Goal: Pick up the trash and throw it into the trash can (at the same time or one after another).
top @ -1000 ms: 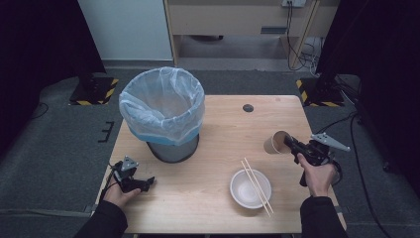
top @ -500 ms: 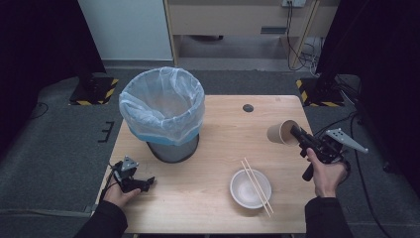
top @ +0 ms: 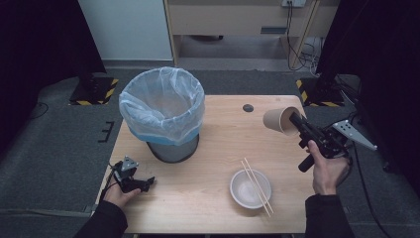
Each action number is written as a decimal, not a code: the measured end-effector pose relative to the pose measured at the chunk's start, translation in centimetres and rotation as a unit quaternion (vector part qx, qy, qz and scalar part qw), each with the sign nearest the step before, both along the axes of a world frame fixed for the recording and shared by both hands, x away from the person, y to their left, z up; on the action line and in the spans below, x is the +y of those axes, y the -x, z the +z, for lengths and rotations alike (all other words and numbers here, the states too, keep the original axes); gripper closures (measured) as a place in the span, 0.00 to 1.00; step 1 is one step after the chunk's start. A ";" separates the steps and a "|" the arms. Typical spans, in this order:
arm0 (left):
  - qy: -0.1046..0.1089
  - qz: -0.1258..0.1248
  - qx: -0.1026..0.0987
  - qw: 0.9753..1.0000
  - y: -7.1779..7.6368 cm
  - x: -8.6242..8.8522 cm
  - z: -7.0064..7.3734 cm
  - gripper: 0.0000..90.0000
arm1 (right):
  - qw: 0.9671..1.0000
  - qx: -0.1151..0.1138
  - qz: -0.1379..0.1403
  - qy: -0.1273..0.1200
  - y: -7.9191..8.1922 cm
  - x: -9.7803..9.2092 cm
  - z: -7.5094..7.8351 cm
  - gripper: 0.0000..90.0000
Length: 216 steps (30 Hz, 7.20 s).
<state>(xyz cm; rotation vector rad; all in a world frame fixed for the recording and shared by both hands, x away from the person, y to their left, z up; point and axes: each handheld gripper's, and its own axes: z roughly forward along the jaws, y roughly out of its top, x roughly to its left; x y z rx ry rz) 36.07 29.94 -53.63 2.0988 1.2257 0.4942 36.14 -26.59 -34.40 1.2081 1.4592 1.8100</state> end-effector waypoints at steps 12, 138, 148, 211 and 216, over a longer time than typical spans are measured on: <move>0.000 0.000 0.000 1.000 0.0 0.0 0.0 0.00 | 0.999 -0.032 0.014 -0.012 -0.5 2.0 2.7 0.92; 0.000 -0.012 0.000 1.000 0.0 -0.4 0.0 0.00 | 0.974 0.124 0.086 0.167 2.1 3.7 -6.6 0.53; 0.000 -0.014 0.001 1.000 0.1 -0.4 0.0 0.00 | 0.954 0.188 0.101 0.210 3.6 4.2 -10.8 0.54; 0.000 -0.014 0.000 1.000 0.1 -0.4 0.0 0.00 | 0.951 0.237 0.092 0.174 2.5 3.4 -11.1 0.95; 0.000 -0.014 0.000 1.000 0.1 -0.4 0.0 0.00 | 0.963 0.206 0.082 0.152 2.3 3.3 -10.5 0.95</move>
